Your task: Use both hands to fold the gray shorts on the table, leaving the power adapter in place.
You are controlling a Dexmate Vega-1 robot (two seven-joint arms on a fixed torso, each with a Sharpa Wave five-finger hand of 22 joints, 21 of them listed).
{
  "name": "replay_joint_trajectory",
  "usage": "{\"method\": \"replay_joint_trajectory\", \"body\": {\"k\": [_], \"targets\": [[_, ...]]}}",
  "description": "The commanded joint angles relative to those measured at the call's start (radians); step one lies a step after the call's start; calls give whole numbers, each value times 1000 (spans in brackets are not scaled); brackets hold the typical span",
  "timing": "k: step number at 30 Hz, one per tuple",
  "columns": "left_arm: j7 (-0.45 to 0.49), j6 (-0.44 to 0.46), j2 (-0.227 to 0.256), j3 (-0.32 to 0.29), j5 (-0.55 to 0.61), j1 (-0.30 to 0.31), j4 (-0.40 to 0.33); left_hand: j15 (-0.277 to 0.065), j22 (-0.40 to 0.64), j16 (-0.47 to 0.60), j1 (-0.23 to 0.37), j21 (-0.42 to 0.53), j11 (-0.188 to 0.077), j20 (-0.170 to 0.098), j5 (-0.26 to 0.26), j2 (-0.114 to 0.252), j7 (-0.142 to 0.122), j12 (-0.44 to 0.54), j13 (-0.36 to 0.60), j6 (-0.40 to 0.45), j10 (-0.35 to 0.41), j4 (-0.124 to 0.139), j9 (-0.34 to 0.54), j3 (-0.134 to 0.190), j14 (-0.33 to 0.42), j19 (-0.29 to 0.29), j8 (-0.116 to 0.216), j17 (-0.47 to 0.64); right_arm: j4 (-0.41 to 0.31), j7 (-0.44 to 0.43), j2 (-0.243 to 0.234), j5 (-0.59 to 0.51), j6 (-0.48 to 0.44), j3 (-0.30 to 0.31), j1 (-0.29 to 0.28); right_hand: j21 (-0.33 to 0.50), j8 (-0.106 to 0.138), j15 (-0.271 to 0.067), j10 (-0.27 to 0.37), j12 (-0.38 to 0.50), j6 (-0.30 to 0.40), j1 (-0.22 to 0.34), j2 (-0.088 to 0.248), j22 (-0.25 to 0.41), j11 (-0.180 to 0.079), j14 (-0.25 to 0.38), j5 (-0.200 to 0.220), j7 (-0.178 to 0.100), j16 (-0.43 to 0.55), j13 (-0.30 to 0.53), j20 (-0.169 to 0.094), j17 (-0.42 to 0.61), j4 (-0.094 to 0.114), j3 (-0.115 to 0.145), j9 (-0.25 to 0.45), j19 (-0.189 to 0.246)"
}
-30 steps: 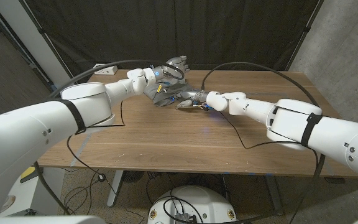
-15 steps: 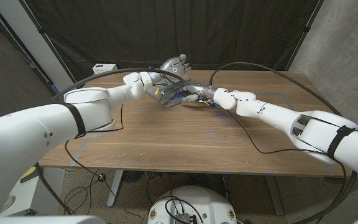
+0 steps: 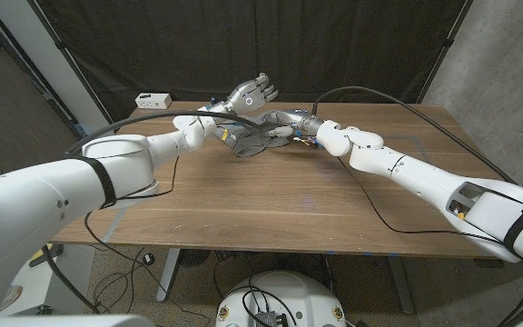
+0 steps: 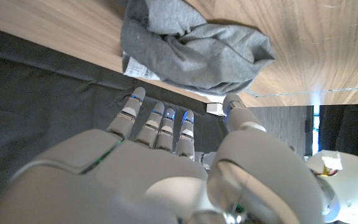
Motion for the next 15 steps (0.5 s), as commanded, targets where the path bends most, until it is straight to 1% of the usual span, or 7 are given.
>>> {"method": "replay_joint_trajectory", "body": {"k": [1,5,9,10,15], "targets": [[21,46,108,-194,23,97,-197,-163,2,4,-18,-8,1,4,-3,-7,2,7,2,14,9,0,2,3,-7,-4,6,3,-99,-21,-31,-20,-99,87,-57,0,6,-6,9,9,13,-9,0,1,-1,7,0,1,1,4,-1,2,-1,8,3,7],[21,41,142,-279,8,150,-280,-163,2,4,-35,-12,1,8,-3,-13,1,7,2,26,10,4,3,1,-10,-6,8,3,-80,-28,-21,-6,-99,99,-56,-1,6,-7,12,9,14,-9,0,1,0,8,0,1,1,4,-1,2,-1,9,3,8],[21,26,164,-362,-30,206,-364,-161,2,4,-55,-17,1,15,-4,-20,1,8,2,35,11,10,3,-3,-13,-9,9,3,-57,-37,-10,12,-101,109,-53,-1,6,-8,12,9,15,-9,-1,1,1,9,0,0,0,4,-2,2,-1,10,3,10],[21,23,168,-380,-42,219,-384,-161,2,4,-59,-18,1,16,-4,-20,1,7,2,36,10,11,2,-4,-14,-9,9,3,-44,-51,-6,25,-90,116,-55,-2,6,-7,13,9,15,-9,-1,1,1,9,0,1,0,4,-2,2,-2,10,3,10],[21,-37,195,-471,-123,288,-500,-161,3,4,-76,-22,1,22,-4,-22,1,8,2,46,11,17,3,-6,-19,-11,10,4,-13,-86,5,66,-75,140,-61,-3,6,-7,14,9,18,-10,-1,1,2,10,1,2,-1,3,-2,2,-2,12,3,11]]}}
